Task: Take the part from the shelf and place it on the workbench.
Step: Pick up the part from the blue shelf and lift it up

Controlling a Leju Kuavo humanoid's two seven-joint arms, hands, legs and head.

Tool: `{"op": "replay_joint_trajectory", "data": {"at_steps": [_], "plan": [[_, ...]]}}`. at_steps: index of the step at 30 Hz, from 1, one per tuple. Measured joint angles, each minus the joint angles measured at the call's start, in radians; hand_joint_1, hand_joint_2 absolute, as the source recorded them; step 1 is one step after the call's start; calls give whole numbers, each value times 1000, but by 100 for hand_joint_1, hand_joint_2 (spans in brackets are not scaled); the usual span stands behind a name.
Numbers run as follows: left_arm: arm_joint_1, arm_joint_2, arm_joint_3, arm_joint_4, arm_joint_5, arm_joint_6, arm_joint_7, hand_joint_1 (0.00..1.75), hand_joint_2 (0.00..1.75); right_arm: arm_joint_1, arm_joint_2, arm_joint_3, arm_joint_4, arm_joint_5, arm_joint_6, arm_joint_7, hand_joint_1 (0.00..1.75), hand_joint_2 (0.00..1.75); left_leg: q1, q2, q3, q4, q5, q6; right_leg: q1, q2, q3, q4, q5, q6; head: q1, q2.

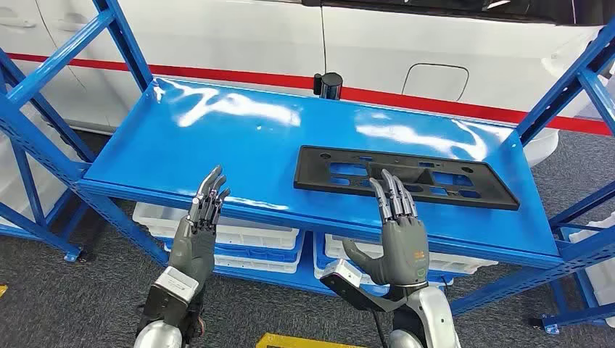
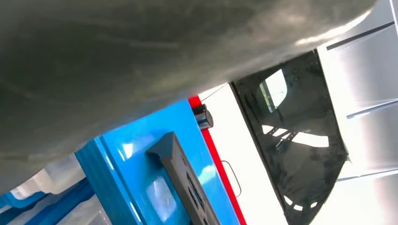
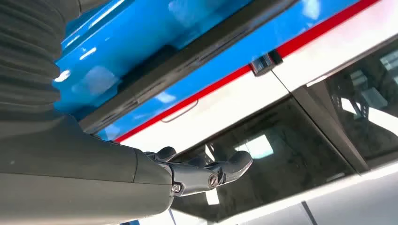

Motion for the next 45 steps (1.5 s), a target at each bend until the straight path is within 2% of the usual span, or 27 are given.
{"op": "replay_joint_trajectory", "data": {"at_steps": [2,3,4,5,7,10,12,14,15,16,18,19,20,21,25,26,27,29,30,31,32,34,35,36,38,40,45], "plan": [[-2,0,-1,0,0,-1,1,0,0,-5,0,-3,6,-2,0,1,0,175,-1,-2,7,0,-4,-1,2,0,33,-84,44,8,0,0],[-3,0,-2,0,1,-1,2,0,0,-10,0,-5,12,-4,0,2,0,175,-1,-4,13,0,-8,-3,4,-1,63,-163,82,11,0,0],[-5,0,-4,0,1,-1,3,0,0,-14,1,-9,17,-6,0,3,0,175,-3,-6,18,0,-13,-7,8,-3,92,-230,114,9,0,0],[-6,0,-5,0,2,-2,4,0,0,-19,2,-11,21,-8,0,3,0,175,-5,-7,21,0,-17,-11,12,-3,112,-273,134,2,0,0],[-8,0,-8,0,3,-2,6,0,0,-25,3,-17,31,-10,0,4,0,175,-6,-9,25,-4,-23,-22,19,-3,123,-291,142,-15,-1,0],[-12,0,-9,-1,5,-2,8,0,0,-31,8,-23,43,-11,-1,4,0,175,-6,-3,23,16,-41,-37,7,-3,141,-304,140,-36,-3,0],[-15,1,-10,-1,6,-2,9,0,0,-36,12,-24,53,-12,-1,4,0,175,-4,3,-22,113,-83,-44,1,-4,158,-309,135,-48,-8,0],[-15,3,-9,1,6,-2,12,0,0,-38,14,-27,67,-15,-1,4,0,175,-1,5,-95,233,-121,-50,3,-4,167,-309,128,-56,-9,0],[-14,5,-9,2,7,-2,13,0,0,-38,15,-30,74,-16,-1,4,0,175,1,5,-120,261,-118,-54,3,-3,171,-308,125,-58,-9,0],[-15,6,-9,3,8,-2,14,0,0,-38,16,-33,80,-18,-1,4,0,175,4,5,-126,250,-94,-57,3,-2,176,-308,121,-57,-10,0],[-16,7,-9,6,9,-2,14,0,0,-40,18,-38,93,-19,-1,5,0,175,12,8,-89,138,-11,-62,1,0,187,-303,108,-50,-10,0],[-18,8,-9,7,9,-2,15,0,0,-41,18,-41,99,-19,-1,5,0,175,14,8,-62,77,18,-64,3,1,190,-298,100,-44,-11,0],[-19,8,-9,8,10,-2,16,0,0,-43,18,-43,105,-19,-2,5,0,175,14,8,-41,36,30,-62,5,2,190,-293,94,-38,-11,0],[-20,9,-9,8,11,-3,16,0,0,-46,18,-45,110,-18,-2,5,0,175,12,6,-32,18,29,-57,7,3,188,-290,90,-31,-10,0],[-22,8,-10,8,17,-8,18,0,0,-51,22,-55,123,-6,-2,6,0,175,7,3,-25,7,23,-25,5,1,175,-276,80,-13,-7,0],[-23,8,-11,8,19,-10,18,0,0,-53,22,-59,128,-3,-2,7,0,175,9,3,-23,5,23,-18,5,0,156,-242,66,-13,-5,0],[-24,8,-11,8,20,-12,18,0,0,-55,23,-65,133,0,-2,9,0,175,10,4,-22,4,22,-12,4,-1,123,-186,46,-15,-3,0],[-25,8,-12,8,21,-14,19,0,0,-56,23,-73,147,2,-2,11,0,175,9,4,-21,4,18,-6,4,-1,39,-48,5,-18,0,0],[-25,8,-12,8,21,-14,20,0,0,-56,22,-77,154,4,-2,12,0,175,9,4,-20,4,16,-5,4,-1,7,-4,-2,-15,0,0],[-25,8,-12,8,21,-15,20,0,0,-56,22,-81,161,6,-3,14,0,175,9,3,-18,4,14,-5,4,-1,-5,2,7,-8,0,0],[-25,8,-12,8,21,-15,20,0,0,-56,22,-87,169,12,-4,16,0,175,10,2,-15,4,13,-6,3,-1,5,-36,33,1,1,0],[-25,8,-12,8,24,-12,19,0,0,-59,22,-99,182,29,-9,21,0,175,9,-1,-8,5,7,-14,1,-6,67,-182,96,16,1,0],[-26,7,-12,8,26,-10,18,0,0,-61,23,-105,189,39,-13,23,0,175,7,-3,-5,5,3,-20,2,-8,96,-241,119,15,2,0],[-26,7,-12,7,28,-8,17,0,0,-62,23,-110,195,46,-16,24,0,175,3,-3,-4,6,-1,-24,2,-9,113,-274,133,9,2,0],[-26,6,-11,7,31,-4,16,0,0,-64,25,-118,206,53,-20,24,0,175,-1,-3,-1,5,-6,-11,3,-7,121,-285,142,-4,1,0],[-26,6,-11,7,32,-2,16,0,0,-64,27,-121,214,56,-21,24,0,175,0,0,3,0,-6,4,4,-5,122,-285,145,-6,1,0],[-27,6,-11,7,38,-1,14,0,0,-68,28,-126,233,151,-61,49,0,175,0,4,14,-16,0,-11,7,-1,122,-285,142,-16,1,0]]}}
